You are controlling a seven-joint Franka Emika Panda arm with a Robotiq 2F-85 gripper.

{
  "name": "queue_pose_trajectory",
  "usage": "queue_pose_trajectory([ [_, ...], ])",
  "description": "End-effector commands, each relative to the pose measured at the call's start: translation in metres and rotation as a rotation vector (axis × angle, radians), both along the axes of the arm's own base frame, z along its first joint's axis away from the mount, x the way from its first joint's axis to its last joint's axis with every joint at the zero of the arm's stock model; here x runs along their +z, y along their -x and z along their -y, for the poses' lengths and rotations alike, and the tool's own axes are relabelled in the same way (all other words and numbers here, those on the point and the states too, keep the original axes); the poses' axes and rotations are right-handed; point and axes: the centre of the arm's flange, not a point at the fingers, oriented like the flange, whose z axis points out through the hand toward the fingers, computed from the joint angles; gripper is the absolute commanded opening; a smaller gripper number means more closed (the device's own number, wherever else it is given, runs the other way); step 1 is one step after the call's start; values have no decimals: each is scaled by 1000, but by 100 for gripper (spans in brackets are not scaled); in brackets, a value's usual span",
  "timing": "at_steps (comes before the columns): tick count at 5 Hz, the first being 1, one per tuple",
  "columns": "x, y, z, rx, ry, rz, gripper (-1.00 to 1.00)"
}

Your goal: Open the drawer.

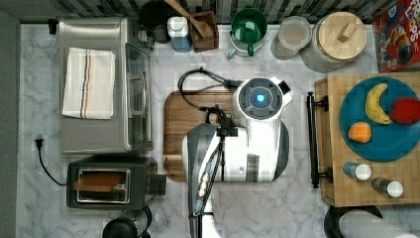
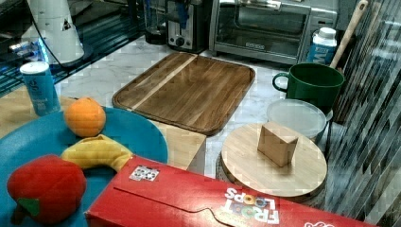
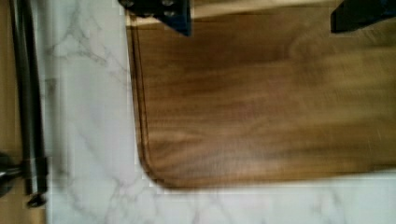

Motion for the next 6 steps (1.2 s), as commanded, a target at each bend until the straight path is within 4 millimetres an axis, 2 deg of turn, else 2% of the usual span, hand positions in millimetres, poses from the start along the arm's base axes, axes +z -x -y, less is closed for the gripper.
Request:
queue_pose_trajectory([
  [1,21,26,77,105,9,45,100],
  [2,16,30,96,127,33,48,100],
  [3,0,33,118,162,45,89,100],
  [4,0,31,134,169,68,95,100],
  [6,-10,32,147,173,106,105,100],
])
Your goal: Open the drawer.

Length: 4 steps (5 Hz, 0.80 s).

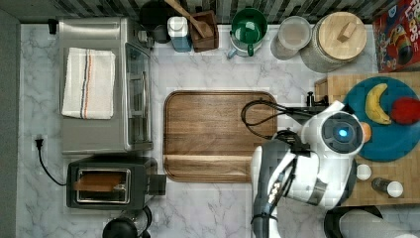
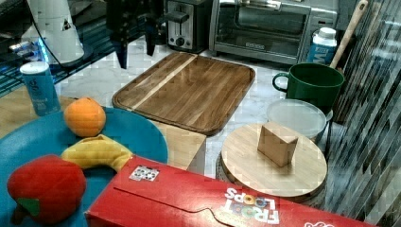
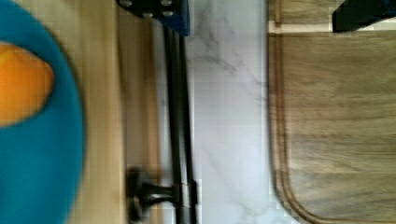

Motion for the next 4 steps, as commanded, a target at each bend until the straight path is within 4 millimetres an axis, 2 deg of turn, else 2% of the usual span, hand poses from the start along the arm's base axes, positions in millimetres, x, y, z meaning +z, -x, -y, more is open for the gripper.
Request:
queue_pose_trajectory([
  [1,7,-18,-2,114,56,96,100],
  [3,-20,-24,21,94,52,79,100],
  [4,-36,-24,26,80,46,64,100],
])
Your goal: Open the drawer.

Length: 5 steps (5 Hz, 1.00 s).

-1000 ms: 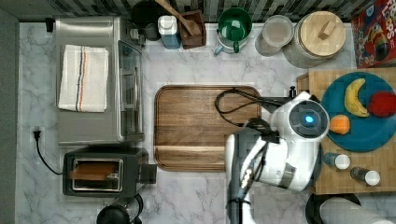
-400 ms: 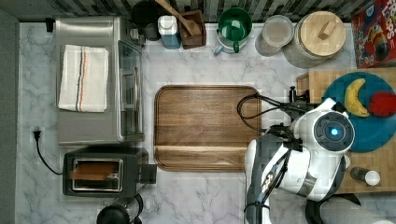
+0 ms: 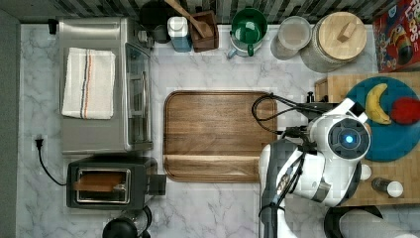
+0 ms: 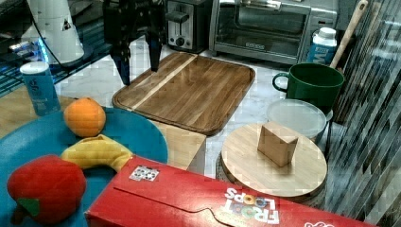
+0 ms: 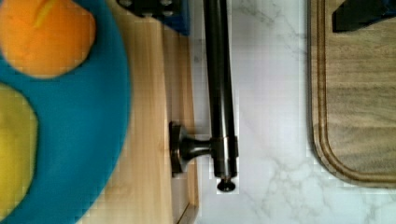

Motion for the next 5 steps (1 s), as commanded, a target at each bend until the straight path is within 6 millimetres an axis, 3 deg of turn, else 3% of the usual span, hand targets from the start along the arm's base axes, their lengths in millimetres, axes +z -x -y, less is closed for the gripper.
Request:
queue_pose_trajectory([
  [1,-32,-8,11,56,15,-29,100],
  [4,-68,-8,22,37,12,-19,100],
  [5,-69,-9,7,17,4,-33,100],
])
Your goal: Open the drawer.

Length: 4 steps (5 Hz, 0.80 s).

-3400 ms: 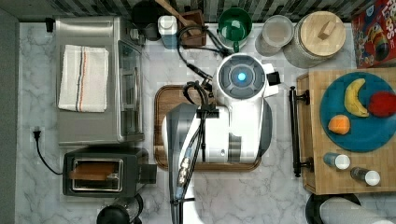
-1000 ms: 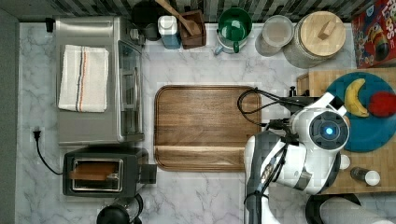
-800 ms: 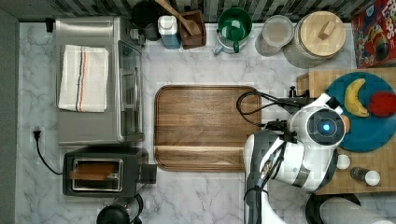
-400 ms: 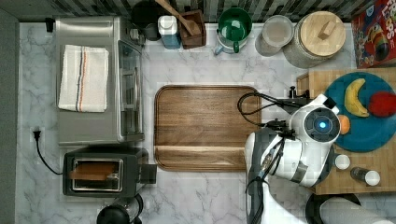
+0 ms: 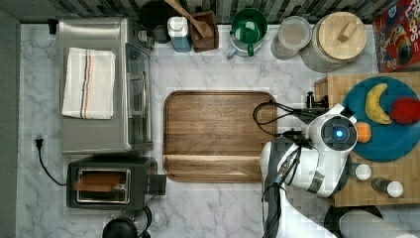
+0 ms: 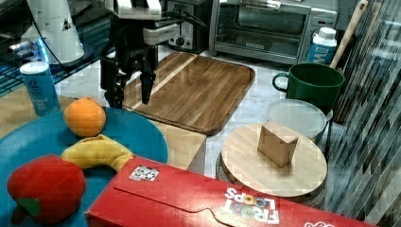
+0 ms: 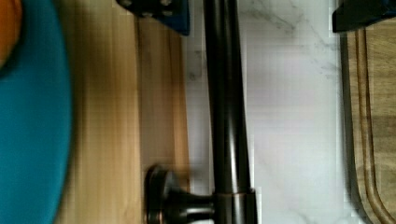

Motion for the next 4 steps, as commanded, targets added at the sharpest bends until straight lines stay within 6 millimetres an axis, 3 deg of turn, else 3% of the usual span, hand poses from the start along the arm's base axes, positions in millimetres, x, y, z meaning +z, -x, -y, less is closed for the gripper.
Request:
queue_pose_trajectory([
  [1,11,-25,-18,10,-42,21,100],
  [3,6,-38,-81,-48,-98,49,100],
  [4,-8,-44,-111,-44,-112,65,100],
])
